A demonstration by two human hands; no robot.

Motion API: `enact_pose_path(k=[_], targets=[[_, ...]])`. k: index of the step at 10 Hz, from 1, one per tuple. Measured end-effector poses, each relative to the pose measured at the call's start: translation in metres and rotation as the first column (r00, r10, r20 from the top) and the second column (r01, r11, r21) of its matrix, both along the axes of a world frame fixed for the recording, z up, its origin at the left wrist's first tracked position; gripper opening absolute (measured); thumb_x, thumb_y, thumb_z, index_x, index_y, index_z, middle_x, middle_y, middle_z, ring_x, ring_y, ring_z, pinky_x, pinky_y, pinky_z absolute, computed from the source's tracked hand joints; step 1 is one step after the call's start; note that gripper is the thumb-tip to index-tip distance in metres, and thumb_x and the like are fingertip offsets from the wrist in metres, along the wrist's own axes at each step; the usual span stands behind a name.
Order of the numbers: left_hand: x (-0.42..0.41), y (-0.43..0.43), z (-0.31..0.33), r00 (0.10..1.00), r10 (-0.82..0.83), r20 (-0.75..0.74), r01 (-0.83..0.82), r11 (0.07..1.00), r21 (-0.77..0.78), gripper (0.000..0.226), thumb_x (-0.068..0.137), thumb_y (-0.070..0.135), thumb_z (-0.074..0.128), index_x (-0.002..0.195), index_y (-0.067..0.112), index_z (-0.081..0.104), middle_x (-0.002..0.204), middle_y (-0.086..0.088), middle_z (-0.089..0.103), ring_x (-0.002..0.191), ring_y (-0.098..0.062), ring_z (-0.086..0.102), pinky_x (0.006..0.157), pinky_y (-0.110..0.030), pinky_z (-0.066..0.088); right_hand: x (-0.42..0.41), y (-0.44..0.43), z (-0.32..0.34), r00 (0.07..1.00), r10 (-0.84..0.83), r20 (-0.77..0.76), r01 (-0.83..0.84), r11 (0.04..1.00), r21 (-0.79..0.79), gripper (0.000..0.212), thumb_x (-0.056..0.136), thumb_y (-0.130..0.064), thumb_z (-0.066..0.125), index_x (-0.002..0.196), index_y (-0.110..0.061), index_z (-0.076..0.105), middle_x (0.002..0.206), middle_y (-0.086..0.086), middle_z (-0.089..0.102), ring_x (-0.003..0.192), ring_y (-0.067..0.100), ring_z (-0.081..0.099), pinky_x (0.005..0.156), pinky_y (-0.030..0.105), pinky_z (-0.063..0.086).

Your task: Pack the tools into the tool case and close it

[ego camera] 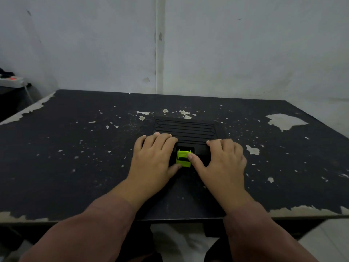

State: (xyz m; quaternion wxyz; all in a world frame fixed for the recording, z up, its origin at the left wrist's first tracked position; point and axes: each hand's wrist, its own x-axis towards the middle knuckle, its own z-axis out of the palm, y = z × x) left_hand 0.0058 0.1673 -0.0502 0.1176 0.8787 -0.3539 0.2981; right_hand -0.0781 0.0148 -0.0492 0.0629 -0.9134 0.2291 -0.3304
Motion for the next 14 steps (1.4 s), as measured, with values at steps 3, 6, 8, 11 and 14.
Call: enact_pose_path(k=[3,6,8,11,14], targets=[[-0.007,0.003,-0.002,0.987,0.072,-0.144,-0.079,0.996,-0.046,0.064,0.068,0.053,0.067,0.125,0.034,0.045,0.133,0.011,0.050,0.130,-0.019,0.041,0.096,-0.064,0.035,-0.003,0.000,-0.008,0.989,0.146,0.025,-0.148,0.972,0.181,0.061,0.075,-0.050,0.064,0.122,-0.013,0.050,0.135,0.013,0.041,0.134,0.035,0.023,0.106,0.051,0.031],[-0.009,0.001,-0.006,0.987,0.129,-0.096,-0.135,0.989,-0.061,0.063,0.066,0.052,0.069,0.123,0.032,0.049,0.129,0.008,0.054,0.123,-0.018,0.042,0.087,-0.057,0.041,0.008,-0.014,-0.002,0.974,0.224,0.019,-0.223,0.952,0.212,0.060,0.070,-0.047,0.072,0.115,-0.011,0.053,0.128,0.010,0.044,0.129,0.032,0.027,0.109,0.049,0.030],[-0.011,0.002,-0.004,0.985,0.129,-0.115,-0.134,0.990,-0.037,0.063,0.067,0.053,0.067,0.124,0.032,0.049,0.130,0.009,0.054,0.124,-0.019,0.046,0.090,-0.056,0.041,0.004,-0.012,-0.002,0.973,0.230,0.013,-0.227,0.950,0.216,0.061,0.073,-0.045,0.070,0.119,-0.011,0.052,0.132,0.012,0.042,0.134,0.033,0.023,0.110,0.048,0.027],[-0.006,0.003,0.029,0.973,0.053,-0.223,-0.060,0.998,-0.022,0.050,0.077,0.066,0.032,0.113,0.038,0.053,0.111,0.018,0.053,0.105,-0.012,0.050,0.098,-0.042,0.029,0.002,-0.024,0.042,0.942,0.209,-0.262,-0.168,0.971,0.173,0.048,0.080,-0.064,0.046,0.111,-0.029,0.055,0.111,-0.005,0.051,0.110,0.021,0.046,0.101,0.041,0.037],[0.070,-0.038,0.073,0.888,0.034,-0.459,-0.002,0.998,0.069,0.041,0.084,0.057,0.045,0.119,0.036,0.050,0.127,0.009,0.047,0.124,-0.017,0.039,0.105,-0.042,0.022,0.084,-0.039,0.084,0.874,0.326,-0.361,-0.260,0.940,0.219,0.042,0.081,-0.052,0.053,0.111,-0.024,0.058,0.113,0.002,0.053,0.112,0.024,0.047,0.095,0.037,0.043]])
